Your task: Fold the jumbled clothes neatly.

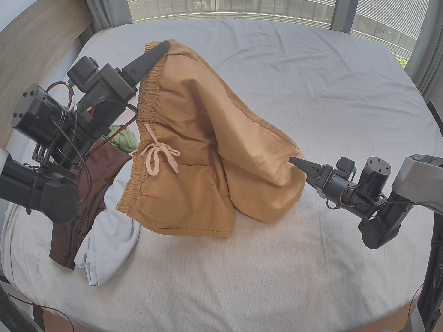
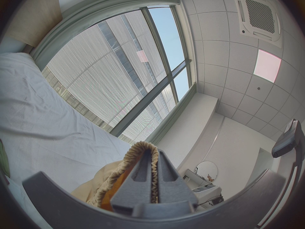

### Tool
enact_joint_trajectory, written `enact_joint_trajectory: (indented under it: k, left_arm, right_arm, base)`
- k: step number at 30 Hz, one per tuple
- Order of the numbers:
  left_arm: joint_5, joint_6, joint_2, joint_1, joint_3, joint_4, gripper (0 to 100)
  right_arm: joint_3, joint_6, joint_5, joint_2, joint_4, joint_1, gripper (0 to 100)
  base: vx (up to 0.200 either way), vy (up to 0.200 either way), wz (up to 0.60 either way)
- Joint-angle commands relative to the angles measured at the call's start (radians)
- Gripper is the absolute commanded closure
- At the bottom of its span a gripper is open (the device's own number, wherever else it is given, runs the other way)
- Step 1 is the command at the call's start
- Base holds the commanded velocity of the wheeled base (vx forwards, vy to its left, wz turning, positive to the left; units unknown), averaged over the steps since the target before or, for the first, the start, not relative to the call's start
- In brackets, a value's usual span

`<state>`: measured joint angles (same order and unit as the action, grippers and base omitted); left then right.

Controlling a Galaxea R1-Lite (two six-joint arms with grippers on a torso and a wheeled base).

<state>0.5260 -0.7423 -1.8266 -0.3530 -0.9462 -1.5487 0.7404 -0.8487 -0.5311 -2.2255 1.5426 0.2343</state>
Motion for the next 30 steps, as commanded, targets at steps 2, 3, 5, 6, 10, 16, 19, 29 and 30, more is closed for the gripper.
enact_joint_trajectory:
  k: [2, 3, 5, 6, 10, 16, 19, 29, 30]
  left_arm:
    - [0.000, 0.000, -0.014, 0.006, 0.000, -0.001, 100]
    - [0.002, 0.000, -0.017, 0.006, 0.000, -0.001, 100]
    - [0.002, 0.000, -0.017, 0.008, 0.000, -0.001, 100]
    - [0.002, 0.000, -0.019, 0.014, 0.000, -0.001, 100]
    - [0.003, 0.000, -0.023, 0.017, 0.001, -0.001, 100]
    - [0.003, 0.000, -0.026, 0.016, 0.003, -0.001, 100]
    - [0.003, 0.001, -0.026, 0.014, 0.004, -0.002, 100]
    - [0.003, 0.001, -0.026, 0.009, 0.007, -0.002, 100]
    - [0.003, 0.001, -0.026, 0.011, 0.007, -0.002, 100]
  right_arm:
    - [-0.039, 0.002, -0.006, 0.053, 0.001, -0.012, 0]
    - [-0.046, 0.002, -0.013, 0.061, 0.001, -0.015, 0]
    - [-0.053, 0.002, -0.026, 0.072, 0.001, -0.023, 0]
    - [-0.065, 0.002, -0.040, 0.089, 0.001, -0.036, 0]
    - [-0.078, 0.000, -0.052, 0.116, 0.001, -0.062, 0]
    - [-0.069, -0.003, -0.070, 0.109, 0.001, -0.093, 0]
    - [-0.065, -0.001, -0.072, 0.092, 0.001, -0.089, 0]
    - [-0.006, 0.000, -0.069, -0.002, 0.002, -0.076, 0]
    - [-0.004, 0.000, -0.070, -0.002, 0.002, -0.076, 0]
  base:
    - [0.000, 0.000, 0.00]
    - [0.000, 0.000, 0.00]
    - [0.000, 0.000, 0.00]
    - [0.000, 0.000, 0.00]
    - [0.000, 0.000, 0.00]
    - [0.000, 0.000, 0.00]
    - [0.000, 0.000, 0.00]
    - [0.000, 0.000, 0.00]
    - [0.000, 0.000, 0.00]
